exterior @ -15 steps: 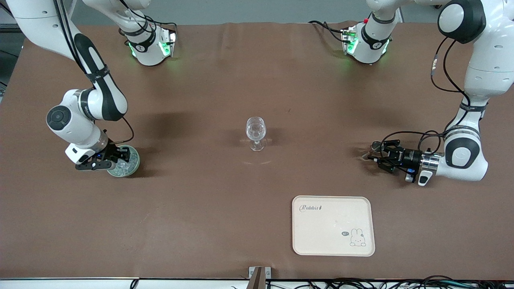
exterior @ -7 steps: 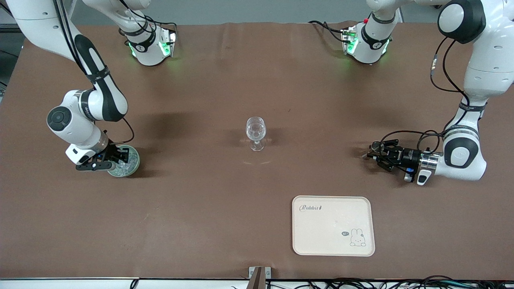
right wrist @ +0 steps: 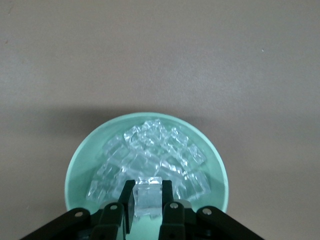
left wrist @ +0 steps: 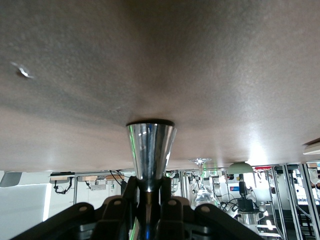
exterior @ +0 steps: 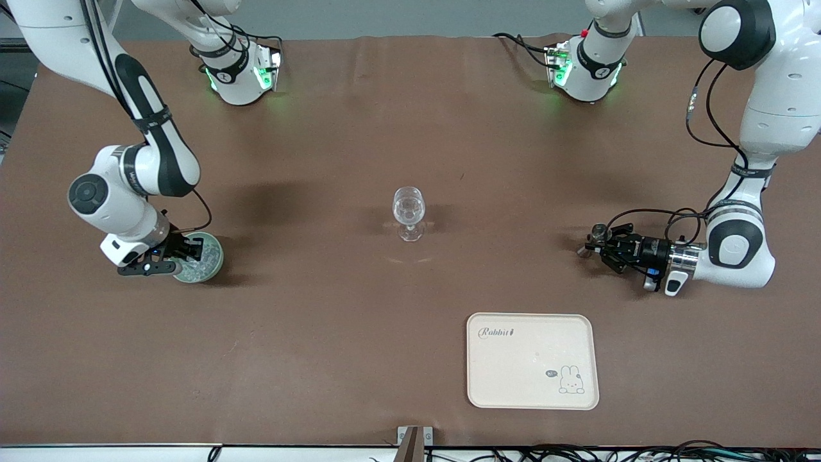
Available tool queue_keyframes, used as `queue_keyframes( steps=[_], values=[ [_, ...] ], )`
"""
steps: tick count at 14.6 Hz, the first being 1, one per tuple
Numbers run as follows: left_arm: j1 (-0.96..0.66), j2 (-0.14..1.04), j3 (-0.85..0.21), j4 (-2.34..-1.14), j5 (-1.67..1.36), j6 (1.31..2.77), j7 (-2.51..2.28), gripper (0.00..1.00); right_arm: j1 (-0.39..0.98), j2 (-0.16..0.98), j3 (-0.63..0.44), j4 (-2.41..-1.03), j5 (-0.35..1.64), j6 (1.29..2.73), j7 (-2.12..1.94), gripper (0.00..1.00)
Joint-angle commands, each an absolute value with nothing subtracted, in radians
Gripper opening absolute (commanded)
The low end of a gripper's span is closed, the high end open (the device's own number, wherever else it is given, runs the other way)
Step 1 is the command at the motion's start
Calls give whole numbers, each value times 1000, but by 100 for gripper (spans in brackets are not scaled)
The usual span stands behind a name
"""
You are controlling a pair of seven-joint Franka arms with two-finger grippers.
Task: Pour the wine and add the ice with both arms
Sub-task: 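Carry the jigger toward the glass while the right gripper lifts the ice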
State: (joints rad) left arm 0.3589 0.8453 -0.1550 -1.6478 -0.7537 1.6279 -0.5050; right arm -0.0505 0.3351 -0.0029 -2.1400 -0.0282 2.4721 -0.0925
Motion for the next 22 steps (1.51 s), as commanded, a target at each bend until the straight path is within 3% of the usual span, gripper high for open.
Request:
queue_keyframes(
  steps=[1,8,15,22],
  values=[
    [360,838,-175,-1658,-779,1635,-489,1,-52,243,-5,-2031,-44,2242,-65,0],
    [356,781,-270,-1657,-808,1652,-509,0,-75,100,-6,-1691,-34,1782,-2,0],
    [357,606,-469,-1773,-827,1842,-728,0,-86,-3,-12,-1472,-29,1488,37,0],
    [354,508,-687,-1787,-825,1979,-1084,0,-72,2,-34,-1443,-23,1456,31,0]
  ],
)
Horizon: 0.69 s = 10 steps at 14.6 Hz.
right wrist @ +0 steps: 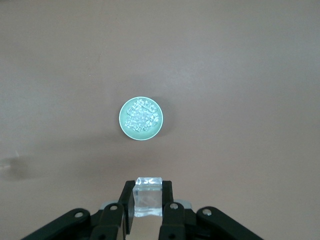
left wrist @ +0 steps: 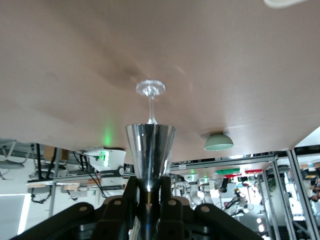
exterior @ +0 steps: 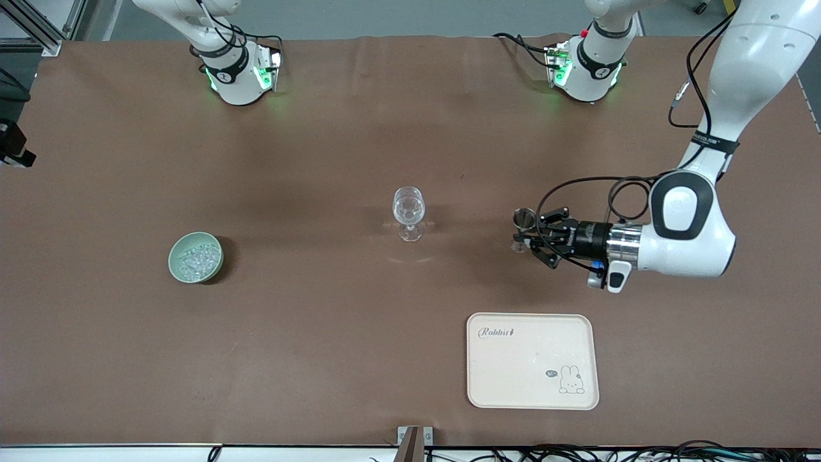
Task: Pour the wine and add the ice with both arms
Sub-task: 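Carry the jigger toward the glass while the right gripper lifts the ice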
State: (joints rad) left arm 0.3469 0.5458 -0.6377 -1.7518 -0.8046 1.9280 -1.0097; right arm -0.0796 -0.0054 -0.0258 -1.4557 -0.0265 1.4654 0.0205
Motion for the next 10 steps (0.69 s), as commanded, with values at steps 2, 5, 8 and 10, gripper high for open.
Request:
queue_keyframes(
  steps=[2,5,8,10],
  values=[
    [333,499,-725,-1787,-819,2049,-1170,0,-74,2,-31,-1443,-21,1456,31,0],
    [259,502,-726,-1786,-815,2140,-1242,0,-75,2,-29,-1445,-21,1454,31,1],
    [192,506,-726,-1795,-812,2242,-1298,0,-74,2,-28,-1445,-21,1453,31,1],
    [158,500,-723,-1798,-793,2258,-1324,0,-74,2,-28,-1445,-21,1451,32,1]
  ],
)
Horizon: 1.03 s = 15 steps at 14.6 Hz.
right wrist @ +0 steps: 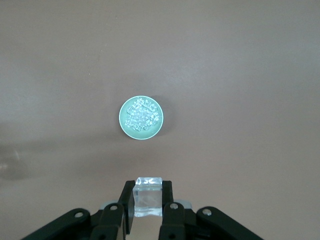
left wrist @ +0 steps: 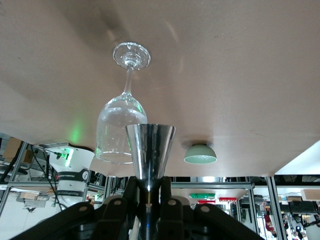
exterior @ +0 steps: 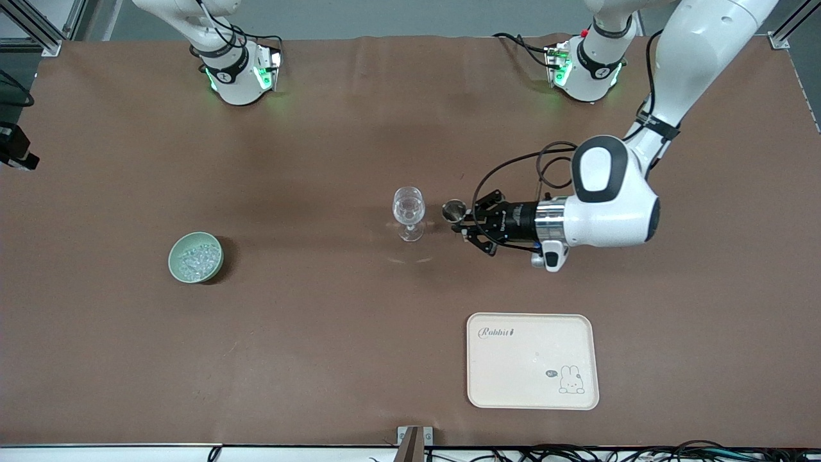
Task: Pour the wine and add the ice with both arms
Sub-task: 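Tilt the silver jigger over the wine glass with the left gripper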
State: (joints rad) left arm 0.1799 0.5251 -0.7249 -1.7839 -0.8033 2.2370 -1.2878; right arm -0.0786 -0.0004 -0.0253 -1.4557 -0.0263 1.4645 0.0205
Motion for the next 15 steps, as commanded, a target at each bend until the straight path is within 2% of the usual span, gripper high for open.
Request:
queue_keyframes(
  steps=[1,15],
  values=[
    [152,496,-723,-1810,-758,2267,-1348,0,-74,2,-28,-1445,-21,1451,31,1],
    [48,502,-726,-1801,-444,2283,-1633,0,-69,2,-29,-1447,-21,1451,32,1]
  ],
)
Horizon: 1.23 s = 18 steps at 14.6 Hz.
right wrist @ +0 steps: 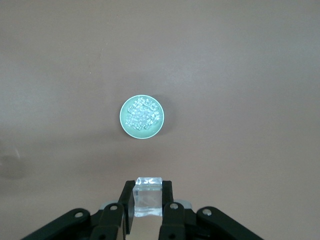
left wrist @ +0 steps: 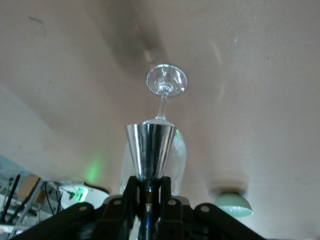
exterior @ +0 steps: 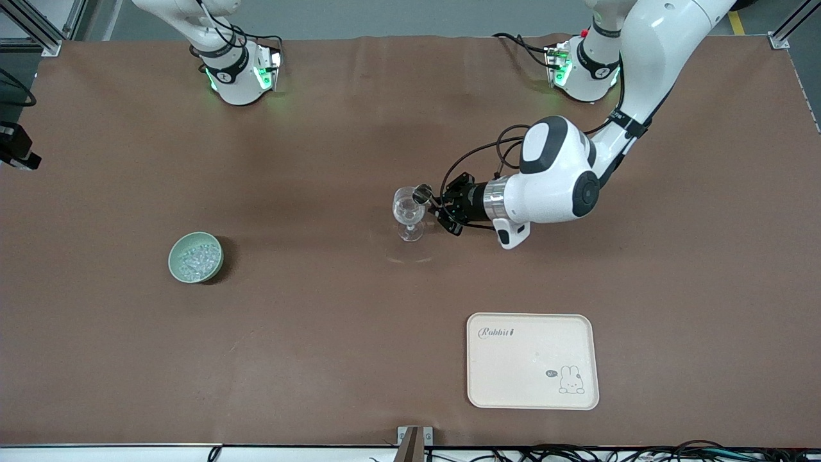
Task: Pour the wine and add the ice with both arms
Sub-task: 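Tilt the silver jigger over the wine glass with the left gripper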
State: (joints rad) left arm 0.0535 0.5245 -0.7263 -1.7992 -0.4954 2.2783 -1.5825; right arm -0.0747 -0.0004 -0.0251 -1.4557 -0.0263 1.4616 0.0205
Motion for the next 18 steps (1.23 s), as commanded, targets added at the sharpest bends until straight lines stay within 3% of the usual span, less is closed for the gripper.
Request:
queue_keyframes(
  steps=[1,18],
  values=[
    [38,502,-726,-1795,-422,2283,-1653,0,-69,2,-29,-1445,-21,1451,32,1],
    [-20,506,-726,-1775,-167,2272,-1885,0,-71,2,-29,-1447,-21,1453,31,1]
  ],
)
